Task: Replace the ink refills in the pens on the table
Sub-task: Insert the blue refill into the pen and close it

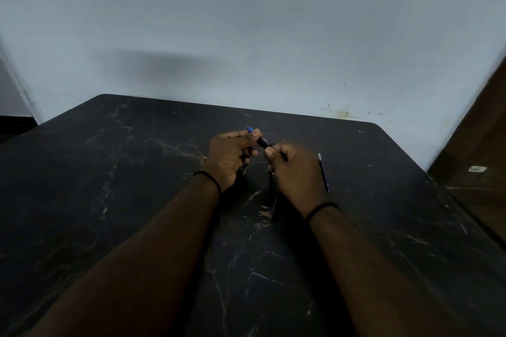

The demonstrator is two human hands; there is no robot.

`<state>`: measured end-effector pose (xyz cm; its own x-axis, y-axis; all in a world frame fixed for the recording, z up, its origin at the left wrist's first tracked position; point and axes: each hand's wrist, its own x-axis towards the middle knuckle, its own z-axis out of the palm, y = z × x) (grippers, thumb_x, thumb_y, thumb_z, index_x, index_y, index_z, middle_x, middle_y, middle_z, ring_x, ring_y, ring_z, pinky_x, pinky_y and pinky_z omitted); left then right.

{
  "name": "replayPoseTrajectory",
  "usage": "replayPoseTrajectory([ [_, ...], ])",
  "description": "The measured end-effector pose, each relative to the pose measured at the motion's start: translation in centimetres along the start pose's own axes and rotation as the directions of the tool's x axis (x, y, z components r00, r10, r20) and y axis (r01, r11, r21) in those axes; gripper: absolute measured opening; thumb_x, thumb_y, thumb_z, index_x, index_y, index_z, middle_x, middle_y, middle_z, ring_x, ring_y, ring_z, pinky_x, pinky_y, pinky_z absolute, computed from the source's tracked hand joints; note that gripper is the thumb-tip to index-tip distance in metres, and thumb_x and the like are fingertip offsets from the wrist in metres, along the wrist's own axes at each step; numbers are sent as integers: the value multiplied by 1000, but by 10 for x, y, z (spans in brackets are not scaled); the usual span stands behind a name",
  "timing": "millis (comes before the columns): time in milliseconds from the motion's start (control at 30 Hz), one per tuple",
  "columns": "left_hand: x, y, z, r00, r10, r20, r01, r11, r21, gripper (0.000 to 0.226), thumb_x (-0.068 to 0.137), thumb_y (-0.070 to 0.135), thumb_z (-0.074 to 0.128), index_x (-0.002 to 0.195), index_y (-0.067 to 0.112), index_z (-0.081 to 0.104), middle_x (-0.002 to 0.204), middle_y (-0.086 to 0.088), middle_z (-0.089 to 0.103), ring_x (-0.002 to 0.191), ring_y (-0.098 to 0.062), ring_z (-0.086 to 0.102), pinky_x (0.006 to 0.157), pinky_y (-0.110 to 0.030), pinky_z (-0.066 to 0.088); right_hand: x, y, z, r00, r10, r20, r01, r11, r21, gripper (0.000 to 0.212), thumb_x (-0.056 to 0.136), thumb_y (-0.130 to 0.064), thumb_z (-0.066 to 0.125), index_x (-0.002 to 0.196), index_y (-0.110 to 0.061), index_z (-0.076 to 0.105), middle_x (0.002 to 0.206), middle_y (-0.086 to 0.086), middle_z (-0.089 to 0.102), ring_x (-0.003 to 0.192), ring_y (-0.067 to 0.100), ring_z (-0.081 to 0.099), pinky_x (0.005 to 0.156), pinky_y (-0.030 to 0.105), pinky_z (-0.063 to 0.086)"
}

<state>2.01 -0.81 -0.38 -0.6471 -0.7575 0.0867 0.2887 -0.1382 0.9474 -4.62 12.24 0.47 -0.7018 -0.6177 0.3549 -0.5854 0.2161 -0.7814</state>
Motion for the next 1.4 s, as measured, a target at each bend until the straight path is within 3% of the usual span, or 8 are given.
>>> replayPoseTrajectory([
  [267, 2, 0, -1, 1000, -11, -7, 11, 1000, -20, 23, 86, 18, 72, 94, -4, 71, 74, -12, 72, 52, -13, 58, 42, -20, 38, -2, -7, 3, 987, 117, 108, -143, 951, 274, 35, 105, -23, 46, 83, -15, 71, 59, -3, 63, 45, 4, 46, 56, 28, 38],
  [433, 2, 1, -1, 996, -29, -82, 26, 999, -42, 17, 83, 24, 77, 79, 7, 73, 67, -7, 68, 46, -12, 47, 45, -23, 32, -3, -5, -1, 995, -79, 67, 85, 992, -98, 16, 99, -28, 56, 103, -19, 68, 86, 0, 72, 82, 18, 65, 76, 35, 50],
  [567, 3, 2, -2, 990, -48, -132, 44, 999, -29, 20, 80, 28, 80, 70, 12, 72, 71, -11, 64, 46, -14, 45, 47, -22, 31, 0, -1, -2, 989, -136, 64, 147, 963, -225, 15, 98, -25, 55, 91, -20, 68, 82, -1, 69, 81, 18, 64, 76, 36, 49],
  [733, 3, 2, -3, 995, -40, -90, 37, 999, -33, 13, 83, 20, 77, 80, 7, 74, 69, -7, 69, 47, -10, 50, 43, -22, 35, 1, 5, 0, 998, -51, 47, 54, 997, -58, 20, 97, -23, 57, 80, -19, 67, 73, -2, 68, 72, 14, 63, 70, 33, 48],
  [900, 3, 3, -6, 1000, -11, -24, 10, 999, -42, 11, 90, 10, 66, 95, 2, 72, 92, -15, 71, 50, -5, 53, 44, -16, 38, 2, 5, 2, 1000, -6, 5, 5, 997, 77, 15, 94, -20, 63, 85, -14, 73, 73, 3, 71, 74, 20, 67, 72, 34, 51],
  [1067, 5, 3, -8, 1000, 17, 9, -17, 998, -59, 11, 92, 9, 63, 89, 8, 74, 92, -16, 71, 50, -4, 53, 43, -15, 38, 2, 5, 0, 1000, 9, 17, -11, 993, 119, 22, 97, -23, 62, 76, -25, 69, 71, -1, 71, 56, -2, 57, 53, 7, 42],
  [1233, 4, 4, -7, 999, 26, 29, -25, 999, -37, 11, 91, 14, 65, 94, 10, 76, 92, -9, 75, 53, -7, 51, 47, -19, 38, 2, 4, 1, 999, -32, 17, 29, 990, 138, 18, 97, -29, 61, 82, -26, 71, 67, -7, 68, 56, -3, 55, 58, 15, 43],
  [1400, 1, 16, -8, 966, 165, -198, -134, 978, 162, 23, 89, 33, 70, 87, 10, 73, 81, -6, 74, 51, -6, 53, 44, -18, 41, 9, 13, 3, 992, 25, -121, 1, 977, 215, 21, 92, -28, 66, 74, -39, 67, 64, -25, 67, 61, -12, 61, 54, 4, 41],
])
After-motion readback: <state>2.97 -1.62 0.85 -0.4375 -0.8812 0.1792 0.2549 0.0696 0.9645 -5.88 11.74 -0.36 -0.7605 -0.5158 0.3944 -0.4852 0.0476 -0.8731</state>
